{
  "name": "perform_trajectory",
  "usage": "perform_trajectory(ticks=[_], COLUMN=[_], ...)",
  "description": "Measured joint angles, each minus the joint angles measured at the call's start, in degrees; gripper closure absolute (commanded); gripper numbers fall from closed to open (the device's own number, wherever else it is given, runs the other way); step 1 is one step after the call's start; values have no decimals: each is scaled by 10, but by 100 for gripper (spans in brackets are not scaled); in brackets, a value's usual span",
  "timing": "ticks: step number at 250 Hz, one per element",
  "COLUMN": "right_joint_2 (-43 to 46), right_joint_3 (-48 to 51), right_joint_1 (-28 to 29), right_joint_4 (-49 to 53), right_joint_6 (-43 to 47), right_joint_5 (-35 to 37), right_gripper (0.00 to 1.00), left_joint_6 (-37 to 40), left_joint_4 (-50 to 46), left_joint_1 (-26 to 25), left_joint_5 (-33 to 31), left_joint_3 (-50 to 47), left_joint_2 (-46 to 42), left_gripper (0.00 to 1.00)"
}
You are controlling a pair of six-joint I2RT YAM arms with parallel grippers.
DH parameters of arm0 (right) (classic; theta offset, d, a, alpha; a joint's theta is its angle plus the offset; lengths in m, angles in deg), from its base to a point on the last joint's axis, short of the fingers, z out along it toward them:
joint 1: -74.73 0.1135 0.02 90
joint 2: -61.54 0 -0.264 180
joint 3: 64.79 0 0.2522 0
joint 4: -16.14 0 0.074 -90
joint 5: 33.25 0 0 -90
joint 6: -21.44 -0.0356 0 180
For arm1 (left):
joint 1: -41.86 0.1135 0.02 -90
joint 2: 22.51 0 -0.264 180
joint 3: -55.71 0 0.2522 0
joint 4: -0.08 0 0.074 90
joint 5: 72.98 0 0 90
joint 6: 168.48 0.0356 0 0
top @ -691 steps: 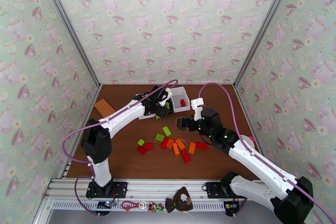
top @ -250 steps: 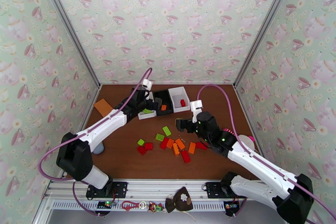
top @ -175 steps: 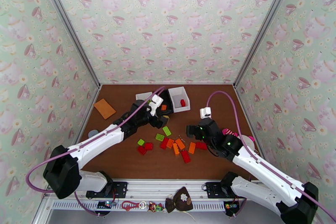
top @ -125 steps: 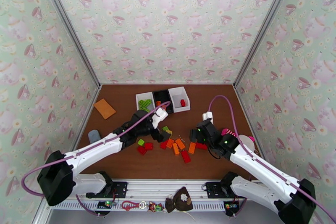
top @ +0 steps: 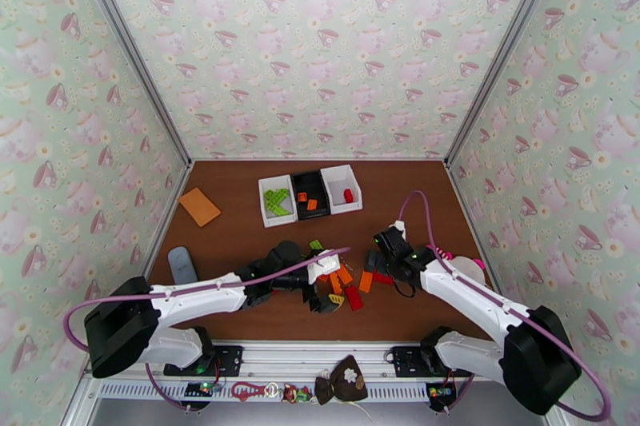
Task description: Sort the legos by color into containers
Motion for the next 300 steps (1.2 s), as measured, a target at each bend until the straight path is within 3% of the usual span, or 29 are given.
perform_trajectory(ticks=[101, 198, 300], right_joint_2=[-44, -46, -17], right_joint_3=[32, 44, 26], right_joint_1=[-21, -24, -24], right_joint_4=[-50, -62, -40], right_joint_6=[-1, -2, 1], right_joint_5=[-44, -53, -54], right_gripper=[15, 37, 39], left_joint_6=[13, 15, 6], left_joint_4=[29, 29, 33], left_joint_1=[-2, -4, -2], left_joint_5=[10, 20, 14], left_joint_3=[-11, -11, -24], left_joint_2=[0, 4, -5], left_gripper=[0, 0, 0])
